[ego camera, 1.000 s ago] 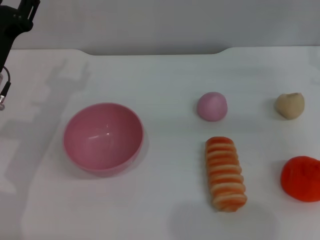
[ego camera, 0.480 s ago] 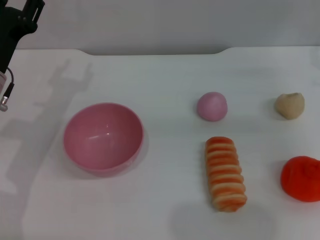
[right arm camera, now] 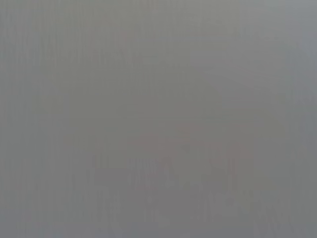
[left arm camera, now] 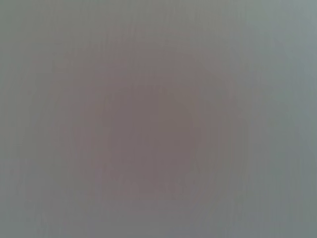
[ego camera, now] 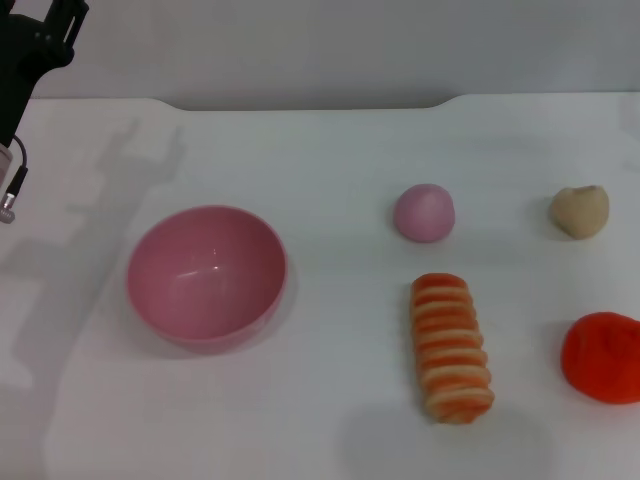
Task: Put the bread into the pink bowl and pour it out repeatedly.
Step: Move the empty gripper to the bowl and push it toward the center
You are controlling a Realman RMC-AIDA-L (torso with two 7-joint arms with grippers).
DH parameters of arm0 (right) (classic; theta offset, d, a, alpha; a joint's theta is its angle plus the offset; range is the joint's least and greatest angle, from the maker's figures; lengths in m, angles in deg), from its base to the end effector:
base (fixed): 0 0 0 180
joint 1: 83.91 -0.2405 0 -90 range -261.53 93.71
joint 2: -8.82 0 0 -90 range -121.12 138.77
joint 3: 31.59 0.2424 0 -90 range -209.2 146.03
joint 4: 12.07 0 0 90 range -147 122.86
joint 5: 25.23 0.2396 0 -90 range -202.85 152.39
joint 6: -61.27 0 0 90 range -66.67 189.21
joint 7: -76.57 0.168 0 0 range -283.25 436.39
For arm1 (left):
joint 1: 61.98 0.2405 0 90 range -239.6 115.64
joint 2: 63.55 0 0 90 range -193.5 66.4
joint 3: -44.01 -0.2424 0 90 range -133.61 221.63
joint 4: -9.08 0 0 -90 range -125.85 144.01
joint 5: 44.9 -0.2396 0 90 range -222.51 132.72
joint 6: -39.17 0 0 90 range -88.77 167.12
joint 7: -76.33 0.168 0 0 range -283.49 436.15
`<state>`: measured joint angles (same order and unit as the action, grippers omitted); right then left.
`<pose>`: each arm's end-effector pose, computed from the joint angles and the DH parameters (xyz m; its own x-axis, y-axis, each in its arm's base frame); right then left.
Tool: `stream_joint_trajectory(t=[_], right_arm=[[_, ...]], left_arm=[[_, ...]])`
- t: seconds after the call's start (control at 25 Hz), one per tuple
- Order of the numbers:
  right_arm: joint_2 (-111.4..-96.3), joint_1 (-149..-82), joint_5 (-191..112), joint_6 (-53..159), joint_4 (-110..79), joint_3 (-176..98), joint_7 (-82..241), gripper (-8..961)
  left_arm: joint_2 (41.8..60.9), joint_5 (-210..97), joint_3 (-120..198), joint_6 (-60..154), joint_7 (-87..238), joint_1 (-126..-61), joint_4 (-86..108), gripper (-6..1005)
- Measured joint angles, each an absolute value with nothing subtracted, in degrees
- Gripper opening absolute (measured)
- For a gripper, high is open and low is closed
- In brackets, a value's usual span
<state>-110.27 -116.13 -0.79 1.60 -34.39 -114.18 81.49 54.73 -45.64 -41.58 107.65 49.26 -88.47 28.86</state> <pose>0.2759 0.4523 0.0807 0.6009 0.3470 -0.7201 -0.7866 0.0966 -0.6099 -0.2693 0.4117 0.0315 0.5104 -0.2569 0.8207 0.7646 -0.3011 -0.5698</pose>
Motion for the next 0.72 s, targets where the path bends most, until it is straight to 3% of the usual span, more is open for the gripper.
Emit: stream_joint_trajectory(t=[0.72], right_arm=[[-110.27, -116.3, -0.8, 1.6, -34.4, -113.4, 81.5, 634]], left_arm=[[54.74, -45.7, -41.6, 107.6, 49.3, -88.7, 29.0, 627]])
